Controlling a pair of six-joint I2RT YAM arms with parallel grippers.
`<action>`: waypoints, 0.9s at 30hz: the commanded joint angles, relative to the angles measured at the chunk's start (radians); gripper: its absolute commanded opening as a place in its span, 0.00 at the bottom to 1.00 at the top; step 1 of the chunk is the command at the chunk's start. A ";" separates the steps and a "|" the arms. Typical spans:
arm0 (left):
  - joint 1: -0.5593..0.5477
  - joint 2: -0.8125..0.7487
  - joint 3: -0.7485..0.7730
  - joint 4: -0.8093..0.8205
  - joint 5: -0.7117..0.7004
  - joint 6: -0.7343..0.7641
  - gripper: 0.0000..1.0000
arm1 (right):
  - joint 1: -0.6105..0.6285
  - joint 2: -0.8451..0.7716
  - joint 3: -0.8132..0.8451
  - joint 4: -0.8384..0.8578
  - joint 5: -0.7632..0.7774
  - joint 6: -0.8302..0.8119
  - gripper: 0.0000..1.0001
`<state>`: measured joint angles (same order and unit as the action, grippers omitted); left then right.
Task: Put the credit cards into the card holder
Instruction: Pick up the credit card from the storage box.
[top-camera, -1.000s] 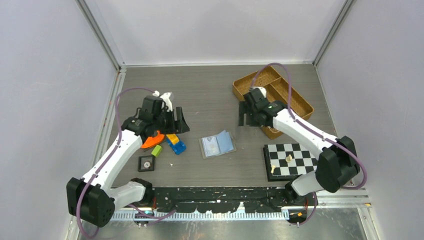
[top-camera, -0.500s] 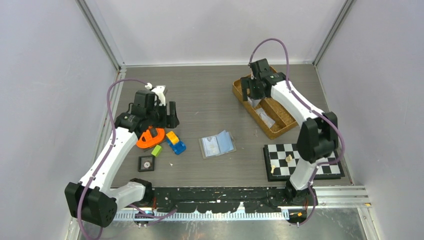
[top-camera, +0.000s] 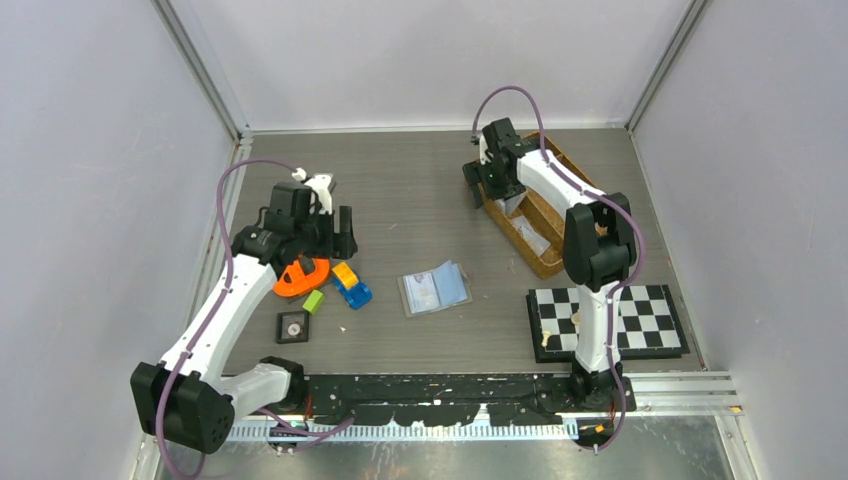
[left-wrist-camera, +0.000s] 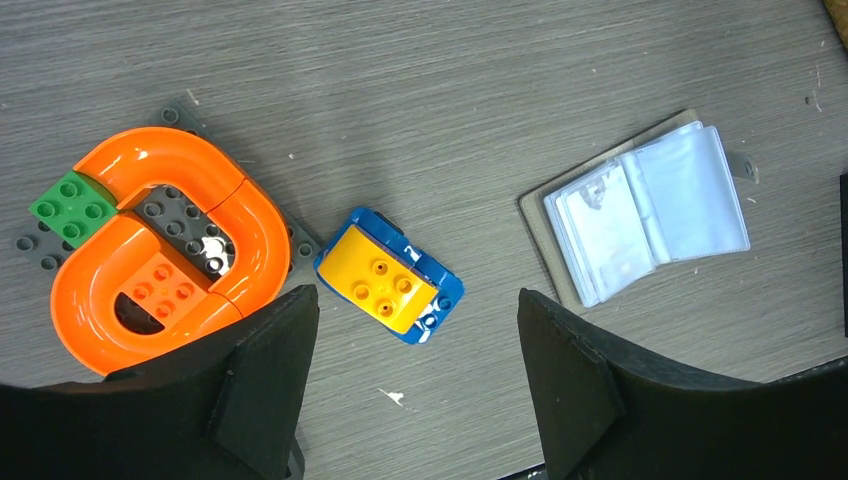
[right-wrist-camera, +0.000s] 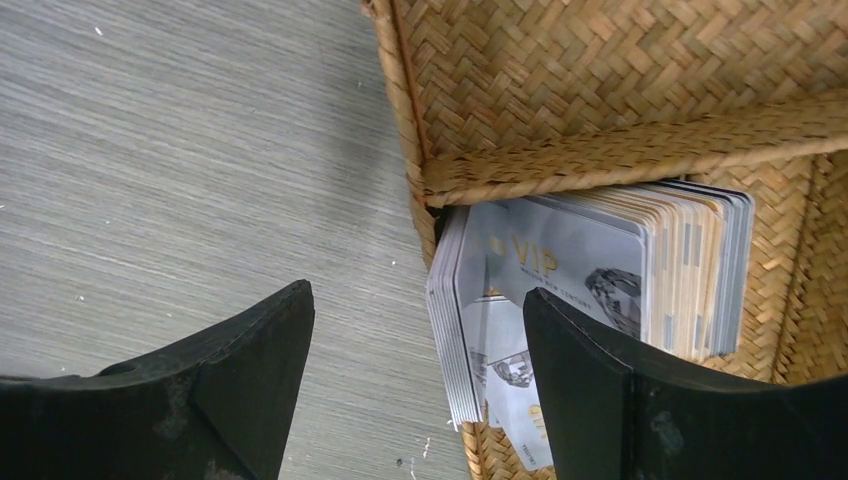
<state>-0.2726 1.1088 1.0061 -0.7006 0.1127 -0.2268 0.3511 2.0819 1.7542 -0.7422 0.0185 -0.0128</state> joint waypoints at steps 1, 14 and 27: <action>0.003 0.001 -0.006 0.022 -0.009 0.015 0.75 | -0.003 -0.006 0.046 -0.010 -0.085 -0.046 0.80; 0.002 -0.004 -0.015 0.022 -0.012 0.017 0.75 | -0.004 -0.026 0.060 -0.060 -0.164 -0.050 0.67; 0.003 0.001 -0.017 0.022 -0.012 0.017 0.75 | -0.003 -0.062 0.073 -0.084 -0.196 -0.044 0.60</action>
<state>-0.2726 1.1091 0.9905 -0.7002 0.1116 -0.2264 0.3428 2.0876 1.7790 -0.8051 -0.1314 -0.0551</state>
